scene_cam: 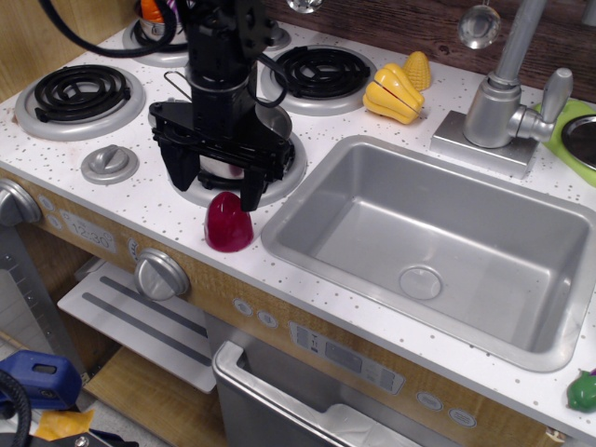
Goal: Put sweet potato in pan which is on stove
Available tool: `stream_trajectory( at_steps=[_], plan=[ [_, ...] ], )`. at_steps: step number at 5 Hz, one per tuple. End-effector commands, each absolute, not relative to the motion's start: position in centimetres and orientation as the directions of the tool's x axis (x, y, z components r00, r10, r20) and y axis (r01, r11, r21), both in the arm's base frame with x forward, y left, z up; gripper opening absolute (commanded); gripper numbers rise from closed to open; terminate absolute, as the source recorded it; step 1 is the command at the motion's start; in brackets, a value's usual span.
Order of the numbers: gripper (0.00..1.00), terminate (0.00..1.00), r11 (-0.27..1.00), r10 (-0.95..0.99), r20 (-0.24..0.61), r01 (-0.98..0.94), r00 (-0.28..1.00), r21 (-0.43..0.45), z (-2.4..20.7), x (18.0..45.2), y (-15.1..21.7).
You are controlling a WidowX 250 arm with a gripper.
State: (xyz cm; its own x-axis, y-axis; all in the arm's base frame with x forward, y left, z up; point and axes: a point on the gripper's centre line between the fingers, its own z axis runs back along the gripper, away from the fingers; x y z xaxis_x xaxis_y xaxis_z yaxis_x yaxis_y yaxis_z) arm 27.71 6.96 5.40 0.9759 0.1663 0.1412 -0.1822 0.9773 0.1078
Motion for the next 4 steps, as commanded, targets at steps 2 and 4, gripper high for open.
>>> stream_trajectory(
  at_steps=[2, 4],
  plan=[
    [1.00, 0.00, 0.987, 0.148, 0.207, -0.158, 0.967, 0.029, 3.1, 28.5, 8.7],
    [1.00, 0.00, 0.986, 0.168, 0.228, -0.160, 0.959, -0.056, 1.1, 28.4, 8.6]
  ],
)
